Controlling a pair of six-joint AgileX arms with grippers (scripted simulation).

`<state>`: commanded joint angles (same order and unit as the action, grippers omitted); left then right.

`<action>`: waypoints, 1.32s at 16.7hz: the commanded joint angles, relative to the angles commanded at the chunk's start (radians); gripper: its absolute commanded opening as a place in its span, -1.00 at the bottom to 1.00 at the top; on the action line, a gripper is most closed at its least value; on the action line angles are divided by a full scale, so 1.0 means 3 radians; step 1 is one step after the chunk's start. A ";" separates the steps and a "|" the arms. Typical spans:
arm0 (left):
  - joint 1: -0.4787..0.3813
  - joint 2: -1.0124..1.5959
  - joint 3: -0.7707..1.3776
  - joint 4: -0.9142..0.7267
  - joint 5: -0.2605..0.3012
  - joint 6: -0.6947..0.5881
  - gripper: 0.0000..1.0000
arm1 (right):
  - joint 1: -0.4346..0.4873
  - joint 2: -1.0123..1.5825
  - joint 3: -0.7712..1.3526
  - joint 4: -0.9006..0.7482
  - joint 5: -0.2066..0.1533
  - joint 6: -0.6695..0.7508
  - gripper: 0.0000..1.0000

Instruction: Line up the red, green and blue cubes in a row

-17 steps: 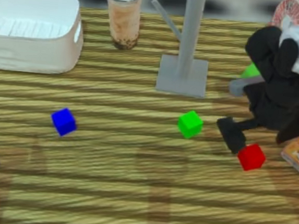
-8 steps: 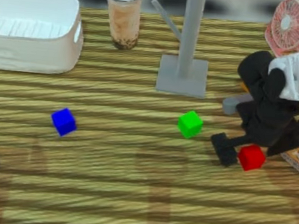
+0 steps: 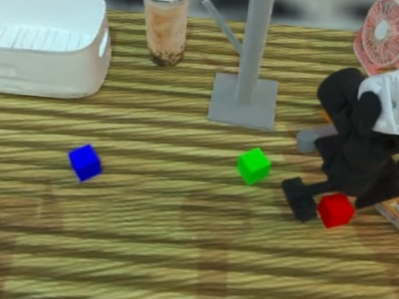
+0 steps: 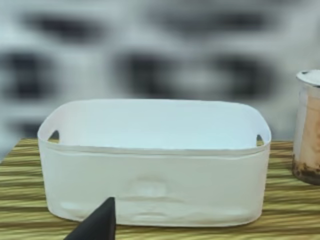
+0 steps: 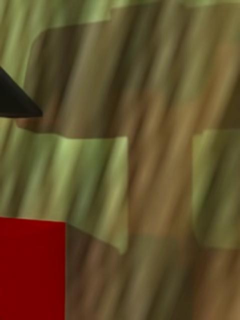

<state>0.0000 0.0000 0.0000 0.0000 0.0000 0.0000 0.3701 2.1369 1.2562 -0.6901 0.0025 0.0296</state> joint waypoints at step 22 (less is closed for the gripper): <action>0.0000 0.0000 0.0000 0.0000 0.0000 0.0000 1.00 | 0.0003 -0.0362 0.0322 -0.0567 0.0001 0.0005 -1.00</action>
<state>0.0000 0.0000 0.0000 0.0000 0.0000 0.0000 0.3711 2.0285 1.3528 -0.8603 0.0029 0.0311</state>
